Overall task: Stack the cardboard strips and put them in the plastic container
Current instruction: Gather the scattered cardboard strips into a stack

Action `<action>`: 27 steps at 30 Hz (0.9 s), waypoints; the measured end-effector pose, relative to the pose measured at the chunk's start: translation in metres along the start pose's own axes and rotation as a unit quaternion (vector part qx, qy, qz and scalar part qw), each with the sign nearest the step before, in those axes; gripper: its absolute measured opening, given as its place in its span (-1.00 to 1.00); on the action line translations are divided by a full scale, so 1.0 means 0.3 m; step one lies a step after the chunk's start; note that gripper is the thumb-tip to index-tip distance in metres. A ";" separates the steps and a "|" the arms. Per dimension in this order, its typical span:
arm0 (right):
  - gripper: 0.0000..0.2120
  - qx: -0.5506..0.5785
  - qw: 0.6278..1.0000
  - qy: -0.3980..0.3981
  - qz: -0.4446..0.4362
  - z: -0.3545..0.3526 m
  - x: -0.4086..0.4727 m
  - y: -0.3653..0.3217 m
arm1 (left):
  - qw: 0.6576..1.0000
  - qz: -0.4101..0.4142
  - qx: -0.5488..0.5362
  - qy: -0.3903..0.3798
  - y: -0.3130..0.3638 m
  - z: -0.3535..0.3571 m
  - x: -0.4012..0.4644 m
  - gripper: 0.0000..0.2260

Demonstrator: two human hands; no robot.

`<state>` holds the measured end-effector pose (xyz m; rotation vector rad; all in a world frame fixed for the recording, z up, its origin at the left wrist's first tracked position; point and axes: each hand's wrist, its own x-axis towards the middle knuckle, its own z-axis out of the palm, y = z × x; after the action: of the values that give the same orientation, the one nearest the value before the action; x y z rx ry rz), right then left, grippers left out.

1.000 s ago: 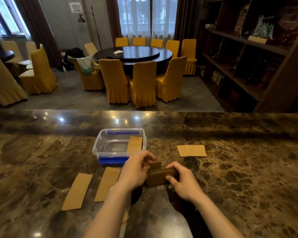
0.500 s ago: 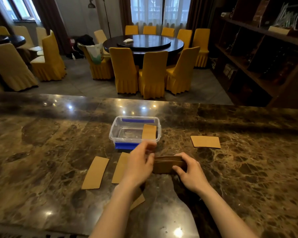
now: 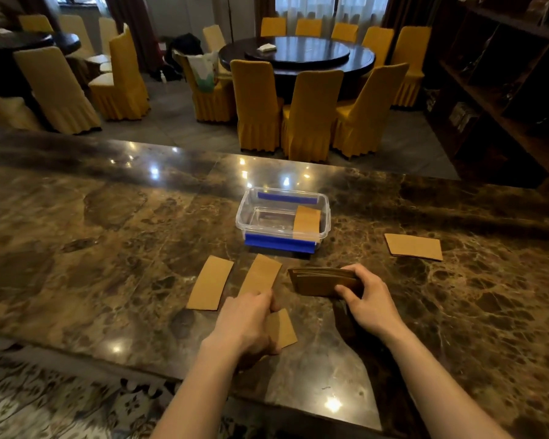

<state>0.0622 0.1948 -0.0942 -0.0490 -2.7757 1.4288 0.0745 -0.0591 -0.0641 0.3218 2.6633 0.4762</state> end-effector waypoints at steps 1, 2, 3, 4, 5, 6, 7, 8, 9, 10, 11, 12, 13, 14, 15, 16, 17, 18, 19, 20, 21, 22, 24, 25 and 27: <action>-0.76 0.002 1.000 -0.006 -0.002 0.000 -0.003 -0.003 | 1.000 0.000 -0.026 -0.002 0.003 -0.001 0.000 -0.51; -0.74 0.004 1.000 -0.014 -0.003 -0.003 -0.005 -0.005 | 0.998 -0.002 -0.059 0.004 0.002 -0.006 0.003 -0.57; -0.73 0.008 1.000 -0.022 -0.003 -0.006 -0.007 -0.007 | 0.995 -0.003 -0.094 0.018 -0.003 -0.013 0.010 -0.62; -0.73 0.014 1.000 -0.028 -0.002 -0.014 -0.009 -0.006 | 0.991 -0.004 -0.128 0.040 -0.010 -0.024 0.021 -0.65; -0.74 0.019 0.999 -0.034 0.001 -0.022 -0.011 -0.005 | 0.985 -0.007 -0.159 0.065 -0.021 -0.039 0.031 -0.65; -0.76 0.022 0.999 -0.040 0.000 -0.036 -0.012 -0.006 | 0.978 -0.008 -0.184 0.095 -0.031 -0.060 0.044 -0.64; -0.77 0.022 0.998 -0.050 -0.002 -0.047 -0.013 -0.007 | 0.970 -0.010 -0.202 0.131 -0.040 -0.081 0.057 -0.63; -0.78 0.021 0.998 -0.063 -0.006 -0.054 -0.017 -0.009 | 0.961 -0.015 -0.219 0.171 -0.046 -0.098 0.068 -0.62; -0.79 0.018 0.997 -0.072 -0.010 -0.060 -0.020 -0.013 | 0.948 -0.020 -0.235 0.211 -0.044 -0.113 0.082 -0.62; -0.79 0.015 0.997 -0.080 -0.014 -0.059 -0.024 -0.016 | 0.937 -0.021 -0.248 0.244 -0.036 -0.119 0.095 -0.63; -0.78 0.013 0.996 -0.084 -0.017 -0.053 -0.024 -0.020 | 0.931 -0.011 -0.256 0.261 -0.022 -0.123 0.109 -0.63; -0.78 0.010 0.996 -0.087 -0.020 -0.043 -0.024 -0.024 | 0.930 0.009 -0.261 0.258 -0.002 -0.123 0.121 -0.62; -0.77 0.008 0.996 -0.086 -0.019 -0.028 -0.023 -0.028 | 0.933 0.034 -0.264 0.240 0.022 -0.117 0.133 -0.62; -0.76 0.007 0.997 -0.079 -0.014 -0.014 -0.023 -0.034 | 0.938 0.060 -0.267 0.215 0.046 -0.109 0.146 -0.62; -0.72 0.009 0.998 -0.066 -0.006 0.001 -0.022 -0.041 | 0.941 0.081 -0.269 0.190 0.066 -0.099 0.153 -0.63; -0.65 0.014 0.999 -0.051 0.001 0.012 -0.018 -0.045 | 0.942 0.101 -0.271 0.168 0.085 -0.090 0.160 -0.64; -0.57 0.019 0.999 -0.042 0.006 0.021 -0.018 -0.050 | 0.943 0.119 -0.270 0.152 0.099 -0.079 0.163 -0.64; -0.51 0.021 0.999 -0.040 0.005 0.027 -0.017 -0.056 | 0.944 0.136 -0.267 0.141 0.112 -0.068 0.164 -0.64; -0.50 0.018 0.999 -0.042 -0.002 0.028 -0.016 -0.058 | 0.944 0.149 -0.263 0.134 0.125 -0.061 0.166 -0.64; -0.55 0.013 0.999 -0.042 -0.012 0.029 -0.015 -0.058 | 0.942 0.159 -0.266 0.133 0.134 -0.057 0.166 -0.64; -0.62 0.005 0.999 -0.039 -0.019 0.026 -0.012 -0.054 | 0.937 0.160 -0.278 0.140 0.138 -0.057 0.168 -0.65; -0.68 0.002 0.999 -0.034 -0.020 0.023 -0.013 -0.050 | 0.931 0.148 -0.296 0.156 0.135 -0.058 0.171 -0.67; -0.74 0.007 1.000 -0.023 -0.007 0.013 -0.012 -0.038 | 0.925 0.080 -0.303 0.214 0.101 -0.068 0.173 -0.76; -0.74 0.010 1.000 -0.019 -0.001 0.007 -0.010 -0.032 | 0.932 0.029 -0.268 0.241 0.069 -0.073 0.174 -0.80; -0.75 0.014 1.000 -0.015 0.000 0.001 -0.005 -0.021 | 0.962 -0.074 -0.129 0.228 -0.004 -0.076 0.170 -0.64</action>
<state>0.0636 0.1907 -0.0893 -0.0282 -2.7782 1.4795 0.0191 -0.0516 -0.0632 -0.0782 2.9802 0.9348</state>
